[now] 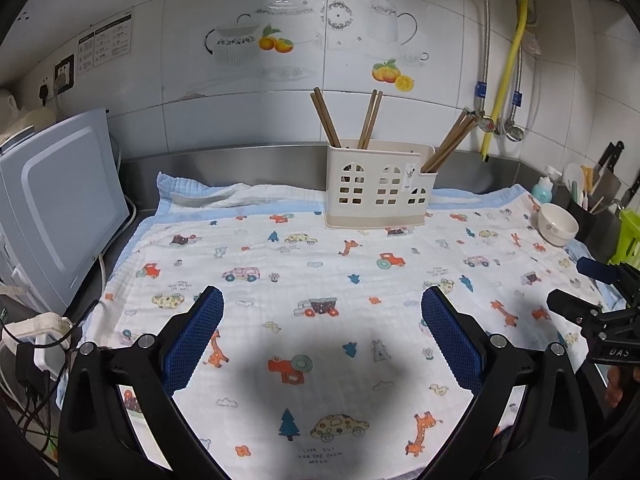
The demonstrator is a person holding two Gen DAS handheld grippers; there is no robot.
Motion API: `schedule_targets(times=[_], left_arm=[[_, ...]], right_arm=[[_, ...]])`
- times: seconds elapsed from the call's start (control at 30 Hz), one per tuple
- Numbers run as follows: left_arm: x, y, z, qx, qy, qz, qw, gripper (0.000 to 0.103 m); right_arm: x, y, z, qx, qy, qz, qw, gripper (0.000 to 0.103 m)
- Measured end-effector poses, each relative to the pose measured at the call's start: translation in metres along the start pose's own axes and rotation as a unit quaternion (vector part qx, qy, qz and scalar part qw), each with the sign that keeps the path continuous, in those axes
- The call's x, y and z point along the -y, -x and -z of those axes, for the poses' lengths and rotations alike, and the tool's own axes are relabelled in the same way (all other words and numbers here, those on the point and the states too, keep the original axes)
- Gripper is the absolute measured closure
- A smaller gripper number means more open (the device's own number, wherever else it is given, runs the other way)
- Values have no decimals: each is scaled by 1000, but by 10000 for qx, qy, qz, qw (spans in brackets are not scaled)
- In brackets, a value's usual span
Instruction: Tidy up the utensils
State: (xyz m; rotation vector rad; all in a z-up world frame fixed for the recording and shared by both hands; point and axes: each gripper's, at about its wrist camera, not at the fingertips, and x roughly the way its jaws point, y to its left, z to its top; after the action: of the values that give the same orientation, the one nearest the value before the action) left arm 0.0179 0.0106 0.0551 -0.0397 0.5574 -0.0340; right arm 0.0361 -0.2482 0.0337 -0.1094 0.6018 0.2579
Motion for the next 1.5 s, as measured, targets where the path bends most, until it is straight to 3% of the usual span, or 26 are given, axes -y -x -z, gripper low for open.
schedule_targets(times=[1.5], left_arm=[[1, -22, 8, -264, 100, 66, 9996, 5]], right_arm=[[-5, -22, 1, -198, 145, 17, 9997, 10]])
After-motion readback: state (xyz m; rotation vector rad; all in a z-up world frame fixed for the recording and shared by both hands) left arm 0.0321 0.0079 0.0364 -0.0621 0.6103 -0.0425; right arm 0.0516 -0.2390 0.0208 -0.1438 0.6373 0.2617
